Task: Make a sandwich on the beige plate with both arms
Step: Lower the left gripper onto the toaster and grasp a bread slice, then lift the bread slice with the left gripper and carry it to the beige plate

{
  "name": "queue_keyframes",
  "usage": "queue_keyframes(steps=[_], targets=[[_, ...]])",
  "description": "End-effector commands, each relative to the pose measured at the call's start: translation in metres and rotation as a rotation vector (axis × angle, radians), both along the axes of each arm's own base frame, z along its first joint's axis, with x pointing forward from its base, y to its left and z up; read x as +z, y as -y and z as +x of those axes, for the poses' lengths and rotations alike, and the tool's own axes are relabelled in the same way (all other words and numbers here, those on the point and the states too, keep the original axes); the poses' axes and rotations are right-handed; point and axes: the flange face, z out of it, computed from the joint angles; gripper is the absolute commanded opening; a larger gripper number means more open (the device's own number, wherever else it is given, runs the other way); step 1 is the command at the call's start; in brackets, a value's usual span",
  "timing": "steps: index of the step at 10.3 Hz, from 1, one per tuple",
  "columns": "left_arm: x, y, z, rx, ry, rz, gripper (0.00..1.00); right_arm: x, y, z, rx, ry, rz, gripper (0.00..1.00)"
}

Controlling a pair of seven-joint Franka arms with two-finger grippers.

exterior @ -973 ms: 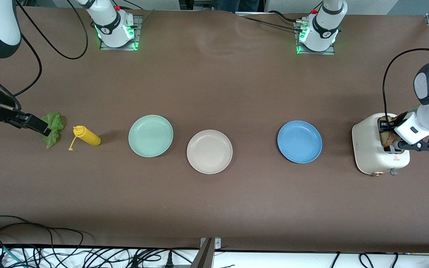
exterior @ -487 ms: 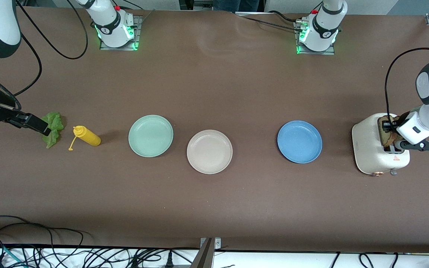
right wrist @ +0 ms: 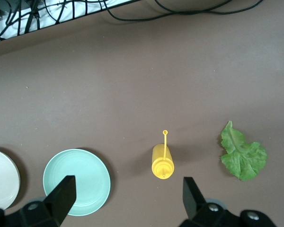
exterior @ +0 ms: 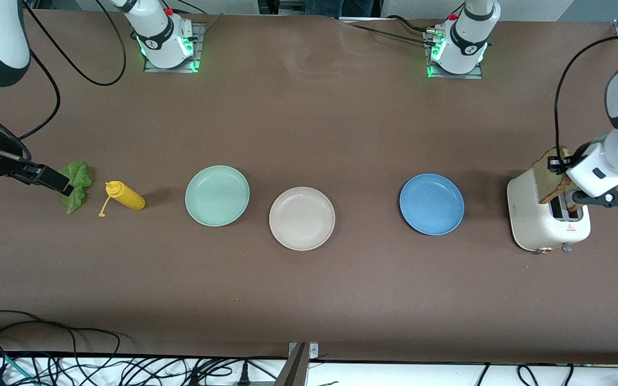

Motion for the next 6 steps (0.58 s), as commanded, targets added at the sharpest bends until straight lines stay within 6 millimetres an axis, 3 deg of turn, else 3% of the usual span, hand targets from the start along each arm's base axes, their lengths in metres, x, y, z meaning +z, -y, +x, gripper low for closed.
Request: queue_keyframes(steps=[1, 4, 6], targets=[[0.02, 0.046, -0.003, -0.043, -0.019, 0.042, 0.0, 0.023, 0.001, -0.017, -0.014, -0.004, -0.003, 1.0], [0.037, 0.102, -0.009, -0.102, -0.017, -0.058, 0.0, 0.01, 0.0, -0.02, -0.084, -0.081, -0.004, 1.0], [0.021, 0.135, -0.009, -0.082, -0.064, -0.196, 0.0, 0.002, -0.004, -0.014, -0.099, -0.085, 0.0, 1.0]])
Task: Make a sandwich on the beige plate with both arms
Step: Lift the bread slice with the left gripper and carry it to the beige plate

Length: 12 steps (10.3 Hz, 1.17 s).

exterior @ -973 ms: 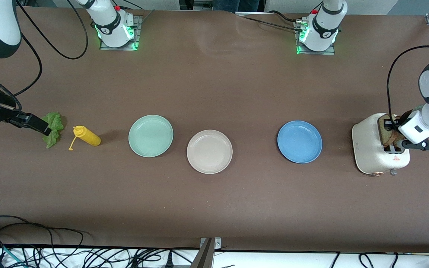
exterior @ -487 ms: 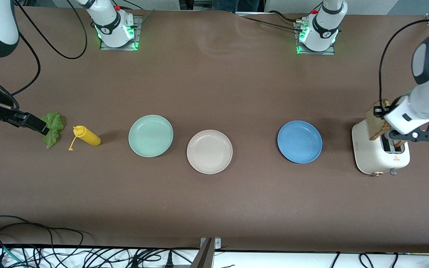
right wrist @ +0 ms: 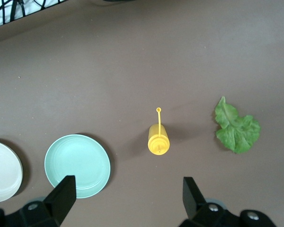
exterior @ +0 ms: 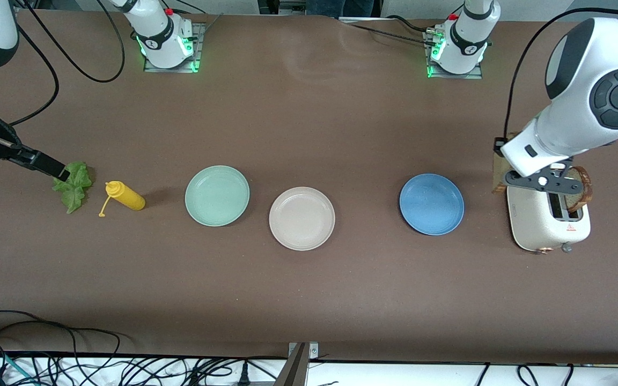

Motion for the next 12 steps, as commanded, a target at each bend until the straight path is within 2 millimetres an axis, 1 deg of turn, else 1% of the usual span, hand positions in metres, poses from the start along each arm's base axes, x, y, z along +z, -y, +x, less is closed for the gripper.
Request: queue_keyframes(steps=[1, 2, 3, 4, 5, 6, 7, 8, 9, 10, 12], targets=[[-0.025, 0.058, 0.001, -0.047, -0.07, -0.064, 0.0, -0.009, -0.004, 0.004, -0.017, -0.012, -0.013, 1.0], [-0.039, 0.098, 0.005, -0.058, -0.073, -0.068, 0.0, -0.01, -0.004, 0.003, -0.012, -0.024, -0.017, 1.0], [-0.049, 0.13, 0.019, -0.065, -0.067, -0.09, 0.0, -0.008, 0.0, -0.001, -0.007, -0.035, -0.016, 1.0], [-0.057, 0.165, 0.026, -0.104, -0.062, -0.116, 0.0, -0.006, 0.0, -0.003, -0.008, -0.047, -0.017, 1.0], [-0.07, 0.195, 0.027, -0.114, -0.059, -0.128, 0.0, -0.005, 0.0, -0.004, -0.015, -0.046, -0.025, 1.0], [-0.081, 0.218, 0.029, -0.08, -0.046, -0.178, 0.0, -0.005, 0.0, -0.004, -0.019, -0.046, -0.032, 1.0], [-0.093, 0.233, 0.034, -0.003, -0.053, -0.294, 0.0, -0.005, 0.003, -0.004, -0.025, -0.046, -0.031, 1.0], [-0.104, 0.244, 0.041, 0.064, -0.07, -0.406, 0.0, -0.004, 0.011, -0.004, -0.041, -0.044, -0.029, 1.0], [-0.124, 0.246, 0.051, 0.139, -0.12, -0.524, 0.0, 0.003, 0.012, -0.007, -0.043, -0.032, -0.023, 1.0], [-0.143, 0.25, 0.061, 0.215, -0.151, -0.624, 0.0, 0.004, 0.012, -0.007, -0.043, -0.032, -0.023, 1.0], [-0.183, 0.276, 0.069, 0.357, -0.16, -0.773, 0.0, 0.001, 0.01, -0.004, -0.04, -0.027, -0.022, 1.0]])
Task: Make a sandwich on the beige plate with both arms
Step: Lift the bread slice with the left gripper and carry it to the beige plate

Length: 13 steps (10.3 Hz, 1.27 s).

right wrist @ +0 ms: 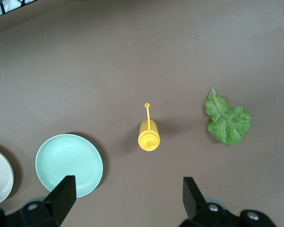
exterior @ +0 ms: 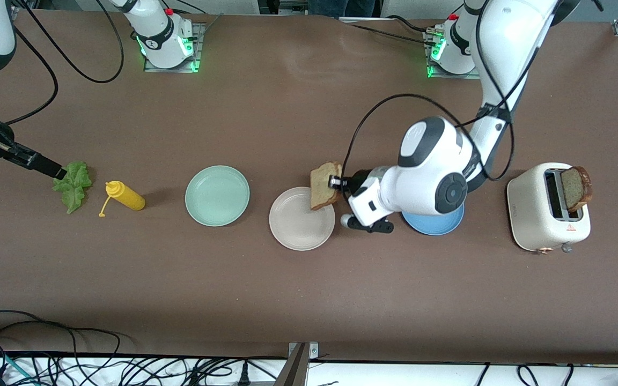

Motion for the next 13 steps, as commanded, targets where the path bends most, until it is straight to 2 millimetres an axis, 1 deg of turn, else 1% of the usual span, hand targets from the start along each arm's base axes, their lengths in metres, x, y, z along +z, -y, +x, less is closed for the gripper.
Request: queue_keyframes(steps=[1, 2, 3, 5, 6, 7, 8, 9, 10, 11, 12, 13], targets=[[-0.035, 0.022, 0.014, 0.118, -0.018, -0.145, 0.0, 0.004, -0.002, -0.001, -0.013, 0.004, -0.003, 1.0], [-0.048, 0.025, 0.014, 0.099, -0.003, -0.186, 0.0, 0.004, -0.002, -0.001, -0.013, 0.001, 0.0, 1.0], [-0.06, 0.019, 0.018, 0.077, 0.021, -0.225, 0.0, 0.003, -0.005, -0.001, -0.01, 0.001, 0.002, 1.0], [-0.072, 0.003, 0.024, 0.039, 0.077, -0.285, 0.0, 0.005, -0.013, 0.0, 0.005, 0.008, 0.002, 1.0], [-0.087, 0.002, 0.023, 0.006, 0.095, -0.294, 0.0, 0.005, -0.013, 0.0, 0.008, 0.008, -0.006, 1.0], [-0.096, 0.006, 0.019, -0.032, 0.115, -0.299, 0.0, 0.004, -0.013, 0.0, 0.009, 0.007, -0.009, 1.0], [-0.112, 0.009, 0.014, -0.079, 0.139, -0.313, 0.0, 0.004, -0.013, 0.0, 0.007, 0.007, -0.003, 1.0], [-0.128, 0.007, 0.014, -0.092, 0.164, -0.317, 0.0, 0.003, -0.011, 0.0, 0.009, 0.005, -0.008, 1.0], [-0.131, 0.005, 0.017, -0.076, 0.191, -0.309, 0.03, 0.002, -0.011, 0.001, 0.008, 0.007, -0.011, 1.0], [-0.131, 0.009, 0.016, -0.078, 0.193, -0.31, 0.28, 0.003, -0.011, 0.001, 0.008, 0.011, -0.011, 1.0], [-0.129, 0.004, 0.019, -0.077, 0.201, -0.305, 0.98, 0.003, -0.01, 0.001, 0.007, 0.011, -0.011, 1.0], [-0.125, -0.004, 0.023, -0.072, 0.204, -0.306, 1.0, 0.002, -0.009, 0.0, 0.005, 0.002, -0.013, 1.0]])
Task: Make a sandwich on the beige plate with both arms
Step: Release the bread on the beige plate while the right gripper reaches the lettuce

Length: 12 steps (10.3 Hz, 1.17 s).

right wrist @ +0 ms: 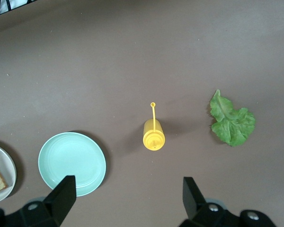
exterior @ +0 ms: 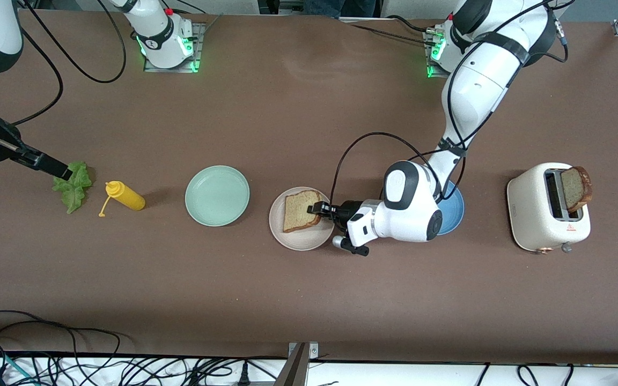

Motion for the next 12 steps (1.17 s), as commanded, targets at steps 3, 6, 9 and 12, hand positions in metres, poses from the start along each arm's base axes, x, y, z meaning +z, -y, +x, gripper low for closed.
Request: queue_keyframes(steps=[3, 6, 9, 12], targets=[[0.014, -0.016, 0.009, 0.014, 0.017, -0.025, 1.0, -0.019, 0.017, 0.002, -0.025, -0.042, -0.024, 1.0], [0.022, -0.057, 0.012, -0.118, 0.022, 0.076, 1.0, -0.045, 0.042, 0.009, -0.029, -0.082, -0.084, 1.0], [0.042, -0.083, 0.012, -0.19, -0.005, 0.111, 1.0, -0.079, 0.08, 0.007, 0.025, -0.153, -0.134, 1.0], [0.067, -0.12, 0.016, -0.241, -0.006, 0.18, 1.0, -0.129, 0.132, 0.007, 0.109, -0.134, -0.132, 1.0]])
